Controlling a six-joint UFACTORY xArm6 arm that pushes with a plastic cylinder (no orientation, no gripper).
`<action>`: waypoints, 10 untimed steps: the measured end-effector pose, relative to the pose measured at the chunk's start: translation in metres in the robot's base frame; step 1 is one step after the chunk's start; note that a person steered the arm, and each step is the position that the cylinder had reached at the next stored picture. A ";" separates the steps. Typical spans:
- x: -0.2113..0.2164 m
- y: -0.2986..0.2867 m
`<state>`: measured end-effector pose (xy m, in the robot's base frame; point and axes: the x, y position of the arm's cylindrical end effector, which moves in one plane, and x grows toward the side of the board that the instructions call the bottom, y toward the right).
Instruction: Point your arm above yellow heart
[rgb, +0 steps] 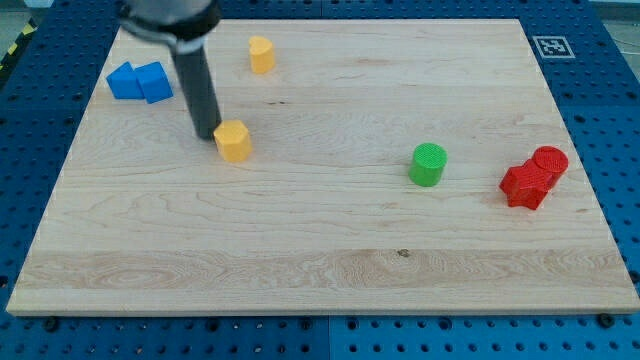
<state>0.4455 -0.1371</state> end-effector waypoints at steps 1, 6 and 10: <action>0.070 0.000; -0.084 0.004; -0.225 0.007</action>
<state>0.2204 -0.1302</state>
